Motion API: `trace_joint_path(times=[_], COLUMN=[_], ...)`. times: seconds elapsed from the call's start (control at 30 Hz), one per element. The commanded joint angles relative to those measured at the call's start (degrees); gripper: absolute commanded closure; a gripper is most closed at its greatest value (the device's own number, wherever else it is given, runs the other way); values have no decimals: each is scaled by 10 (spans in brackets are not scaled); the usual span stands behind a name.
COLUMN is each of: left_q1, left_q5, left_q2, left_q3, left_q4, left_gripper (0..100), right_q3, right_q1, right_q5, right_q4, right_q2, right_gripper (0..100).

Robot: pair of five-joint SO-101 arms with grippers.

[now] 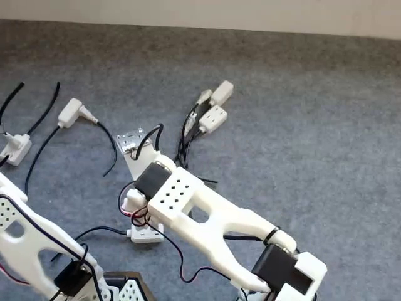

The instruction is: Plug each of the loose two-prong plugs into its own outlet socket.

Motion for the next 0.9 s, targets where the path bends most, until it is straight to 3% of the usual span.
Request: trace_joint_path(times=[0.0,0.87], left_q1=[-4,-1], left_q5=[-4,-4], left_q2=[-6,-7], left_q3=[-29,-29], left_q4=[-4,-9], left_gripper=[525,525], right_q3=[3,41], right_q1=[-1,15], right_q5=[-27,-29], right_q4=[-8,13], right_q2=[-5,-5], right_gripper=[993,993])
